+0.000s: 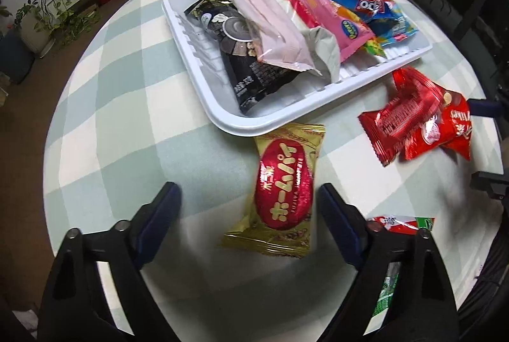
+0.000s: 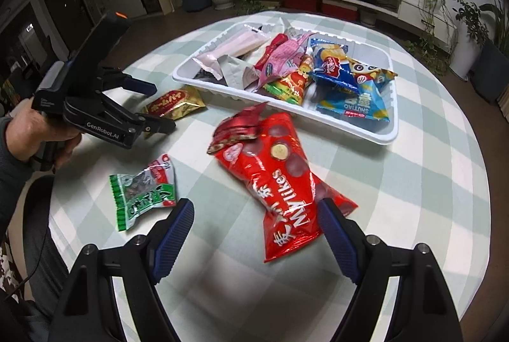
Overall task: Organize snacks
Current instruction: 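Grasp the gold-red wafer packet with the left tool while the right tool grasps the red Maltesers bag, then lift the wafer packet with the left tool while the right tool lifts the red bag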
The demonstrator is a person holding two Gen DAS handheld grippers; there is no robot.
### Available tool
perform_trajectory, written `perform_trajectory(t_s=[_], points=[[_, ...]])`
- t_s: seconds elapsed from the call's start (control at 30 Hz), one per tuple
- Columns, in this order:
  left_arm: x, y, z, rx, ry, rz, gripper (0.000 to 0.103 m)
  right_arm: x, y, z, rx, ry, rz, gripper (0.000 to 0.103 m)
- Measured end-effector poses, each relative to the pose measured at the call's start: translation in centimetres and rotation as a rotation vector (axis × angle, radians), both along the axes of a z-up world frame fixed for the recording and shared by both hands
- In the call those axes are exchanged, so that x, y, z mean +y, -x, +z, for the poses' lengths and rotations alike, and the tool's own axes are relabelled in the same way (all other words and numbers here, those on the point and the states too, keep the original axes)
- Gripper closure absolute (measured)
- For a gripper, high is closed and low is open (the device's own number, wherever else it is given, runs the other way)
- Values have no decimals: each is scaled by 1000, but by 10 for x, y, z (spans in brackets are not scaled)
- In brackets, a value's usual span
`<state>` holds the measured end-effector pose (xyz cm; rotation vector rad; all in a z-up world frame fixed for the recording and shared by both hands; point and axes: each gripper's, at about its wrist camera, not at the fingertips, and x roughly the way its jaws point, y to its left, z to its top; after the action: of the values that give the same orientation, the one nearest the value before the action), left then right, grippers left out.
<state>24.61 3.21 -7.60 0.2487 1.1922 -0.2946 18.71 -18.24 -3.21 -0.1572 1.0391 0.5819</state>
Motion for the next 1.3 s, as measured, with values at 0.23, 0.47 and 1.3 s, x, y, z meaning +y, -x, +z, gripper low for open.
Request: perform_trajectory(t_s=[0.23,0.47,1.3], points=[[-1,-6,3,-9,-17,-3,34,-6,-2,20,-42,21,25,21],[-15,2,4,-19,-37,-51,49,7,-12,20,-22,135,177,21],[-12,25,5,-3,70,-64,74,41,-27,-29,106,202,261,61]])
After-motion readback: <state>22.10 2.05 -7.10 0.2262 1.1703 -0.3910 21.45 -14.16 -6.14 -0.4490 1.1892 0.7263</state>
